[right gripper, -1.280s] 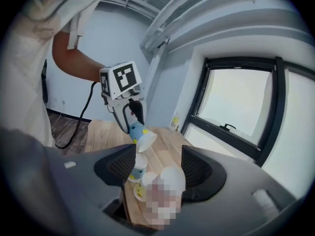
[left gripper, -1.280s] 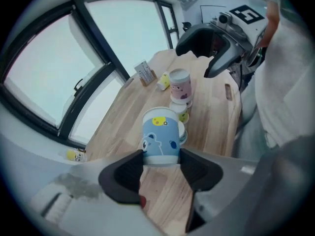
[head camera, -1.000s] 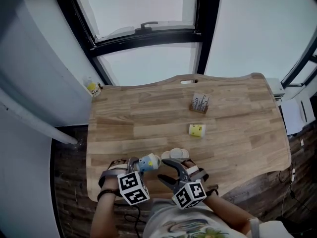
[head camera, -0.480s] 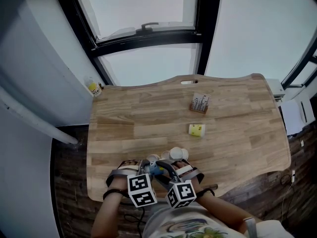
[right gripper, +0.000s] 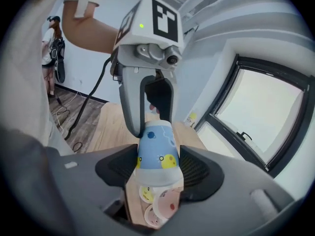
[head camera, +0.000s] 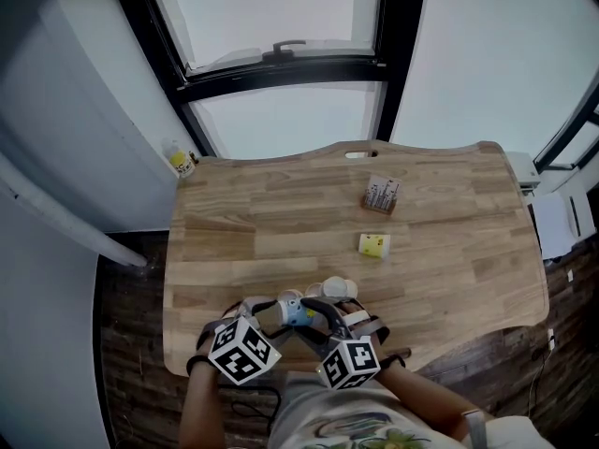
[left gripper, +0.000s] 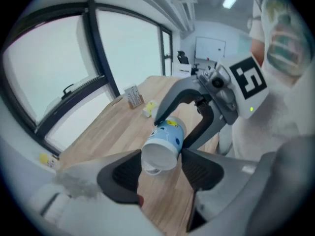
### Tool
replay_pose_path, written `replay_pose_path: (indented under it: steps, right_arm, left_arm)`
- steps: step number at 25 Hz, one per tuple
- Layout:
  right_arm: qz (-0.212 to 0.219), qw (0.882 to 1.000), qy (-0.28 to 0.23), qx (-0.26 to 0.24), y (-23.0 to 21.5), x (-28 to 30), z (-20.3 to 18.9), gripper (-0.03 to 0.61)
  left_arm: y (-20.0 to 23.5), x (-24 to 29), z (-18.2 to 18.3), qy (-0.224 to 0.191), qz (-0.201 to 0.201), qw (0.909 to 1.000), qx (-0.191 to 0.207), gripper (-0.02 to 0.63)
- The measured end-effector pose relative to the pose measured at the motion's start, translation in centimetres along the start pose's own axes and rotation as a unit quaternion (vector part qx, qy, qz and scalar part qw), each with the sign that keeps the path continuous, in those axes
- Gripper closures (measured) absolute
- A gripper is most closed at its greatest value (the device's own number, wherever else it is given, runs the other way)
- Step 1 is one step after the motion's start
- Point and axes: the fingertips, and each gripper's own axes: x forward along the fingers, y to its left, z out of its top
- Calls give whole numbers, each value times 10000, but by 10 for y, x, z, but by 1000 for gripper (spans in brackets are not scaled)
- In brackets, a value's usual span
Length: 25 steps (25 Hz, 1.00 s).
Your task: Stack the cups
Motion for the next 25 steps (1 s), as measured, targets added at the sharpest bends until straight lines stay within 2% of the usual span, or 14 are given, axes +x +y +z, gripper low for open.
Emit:
replay_pose_path:
  steps: [1,3,6,10,11,13,16,19,21,25]
  right_arm:
    - [-28,9999,-65,110,-2,-1,2,308]
    - [-85,9990,-214,374,-7,-4,5,308]
    - [-136,9957,-437,801,-14,-8,10,308]
    - [-91,9886,-740,1305,-21,-11,16,307]
    - [-85,9863,-809,1434,-23,-12,17,307]
    - [-87,9821,-923,1643,-26,-13,19,307]
    - [-89,9801,-979,1724,-27,-13,21,307]
    - [-103,9793,-976,1770,-28,-13,20,305]
    - [-123,9788,-960,1804,-29,-14,18,304]
    - [-163,9776,-948,1870,-31,-15,14,302]
  left_arm:
    - [2,-5,4,-327,-110,9986,-394,344]
    - [7,-15,12,-1009,-282,9882,-1117,328]
    - [10,-23,18,-1822,-482,9616,-1993,311]
    - [13,-26,26,-2623,-691,9183,-2884,296]
    - [15,-25,27,-2750,-666,9095,-3047,296]
    - [17,-24,30,-2920,-571,8979,-3243,296]
    - [20,-23,37,-3135,-395,8865,-3381,296]
    - [25,-23,42,-3210,-175,8809,-3475,308]
    - [25,-21,43,-3177,-136,8822,-3473,319]
    - [24,-18,48,-3086,-85,8917,-3312,322]
